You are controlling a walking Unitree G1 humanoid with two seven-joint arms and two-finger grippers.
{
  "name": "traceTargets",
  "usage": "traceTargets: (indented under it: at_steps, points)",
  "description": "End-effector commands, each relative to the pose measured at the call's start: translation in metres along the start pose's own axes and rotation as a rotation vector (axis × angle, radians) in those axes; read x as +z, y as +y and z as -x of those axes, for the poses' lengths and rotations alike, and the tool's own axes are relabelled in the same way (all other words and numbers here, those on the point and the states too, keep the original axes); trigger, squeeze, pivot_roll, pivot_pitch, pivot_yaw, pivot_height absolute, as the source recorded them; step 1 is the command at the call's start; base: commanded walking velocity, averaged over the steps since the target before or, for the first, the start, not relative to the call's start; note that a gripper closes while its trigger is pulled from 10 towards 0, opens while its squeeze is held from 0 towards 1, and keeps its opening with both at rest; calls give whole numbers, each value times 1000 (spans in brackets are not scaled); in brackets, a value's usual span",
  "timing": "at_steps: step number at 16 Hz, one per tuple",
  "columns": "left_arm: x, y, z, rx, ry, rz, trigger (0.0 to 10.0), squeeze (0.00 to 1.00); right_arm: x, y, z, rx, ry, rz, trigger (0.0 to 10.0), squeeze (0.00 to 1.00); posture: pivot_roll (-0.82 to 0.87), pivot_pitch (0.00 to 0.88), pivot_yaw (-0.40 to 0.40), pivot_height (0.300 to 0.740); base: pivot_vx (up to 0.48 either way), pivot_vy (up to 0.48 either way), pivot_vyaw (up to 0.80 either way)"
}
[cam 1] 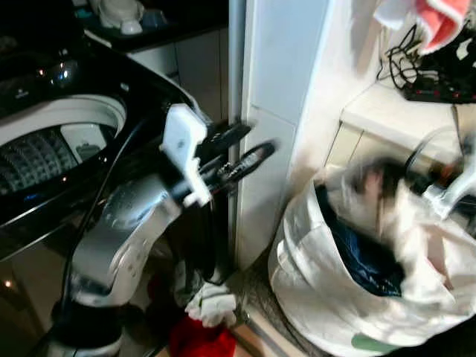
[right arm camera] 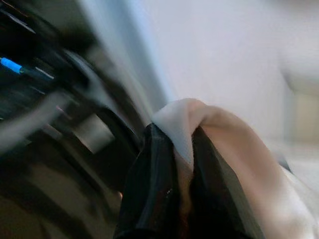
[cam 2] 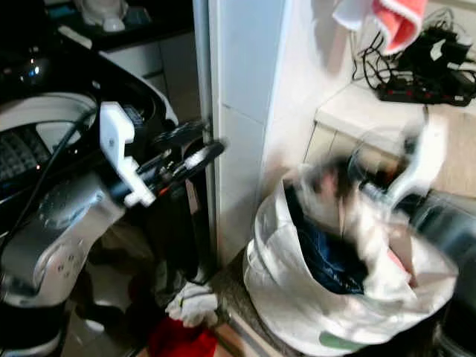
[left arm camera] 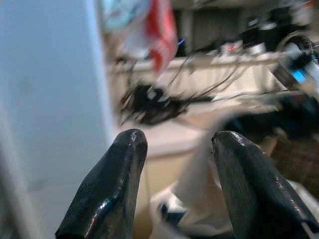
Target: Clothes washing
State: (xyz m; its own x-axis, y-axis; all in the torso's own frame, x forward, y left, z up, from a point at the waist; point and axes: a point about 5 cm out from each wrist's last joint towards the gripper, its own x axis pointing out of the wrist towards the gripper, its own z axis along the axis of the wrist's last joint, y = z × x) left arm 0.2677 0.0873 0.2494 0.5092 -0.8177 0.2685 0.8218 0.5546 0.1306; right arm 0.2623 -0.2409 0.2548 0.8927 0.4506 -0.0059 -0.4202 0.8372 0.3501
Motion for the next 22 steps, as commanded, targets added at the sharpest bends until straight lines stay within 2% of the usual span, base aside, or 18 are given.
traceTargets:
  at_steps: [1, 2, 3, 4, 5, 7, 9, 10, 12, 13, 14, 17, 22]
  points:
    - [4, -2, -8, -18, -23, 15, 10000, 0, 7, 14, -1, 103, -36, -17, 0, 0, -68, 0, -8, 740, 0, 0, 0]
    - [10, -1, -18, -7, -76, 25, 10000, 1000, 14, 27, -5, 197, -68, -31, 0, 0, -67, 0, -18, 740, 0, 0, 0]
    - [12, -1, -24, -24, -93, 28, 10000, 1000, 17, 33, -8, 241, -87, -43, 0, 0, -66, 0, -24, 740, 0, 0, 0]
    - [19, -7, -40, -95, -134, 36, 10000, 1000, 23, 47, -16, 350, -122, -83, 0, 0, -66, 0, -30, 740, 0, 0, 0]
    - [21, -8, -44, -113, -145, 42, 10000, 1000, 25, 51, -18, 377, -127, -97, 0, 0, -66, 0, -30, 740, 0, 0, 0]
    - [24, -17, -58, -185, -168, 63, 10000, 1000, 29, 72, -27, 505, -129, -131, 0, 0, -69, 0, -38, 740, 0, 0, 0]
    - [11, -24, -63, -238, -108, 46, 10000, 1000, 32, 88, -31, 600, -148, -160, 0, 0, -68, 0, -39, 740, 0, 0, 0]
    - [4, -26, -63, -241, -67, 6, 10000, 1000, 34, 91, -31, 617, -157, -168, 0, 0, -68, 0, -39, 740, 0, 0, 0]
    - [-4, -21, -65, -186, -26, -46, 10000, 980, 36, 94, -31, 637, -160, -178, 0, 0, -67, 0, -39, 740, 0, 0, 0]
    - [-3, -16, -65, -154, -36, -36, 0, 114, 36, 95, -30, 634, -156, -183, 0, 0, -65, 0, -39, 740, 0, 0, 0]
    - [0, -10, -63, -120, -51, -33, 0, 0, 36, 95, -30, 629, -154, -187, 0, 0, -64, 0, -39, 740, 0, 0, 0]
    - [4, 2, -58, -76, -82, -41, 0, 0, 33, 94, -29, 613, -148, -196, 0, 0, -65, 0, -34, 740, 0, 0, 0]
    - [7, 6, -55, -56, -115, -27, 0, 0, 30, 92, -29, 595, -125, -204, 0, 0, -60, 0, -36, 740, 0, 0, 0]
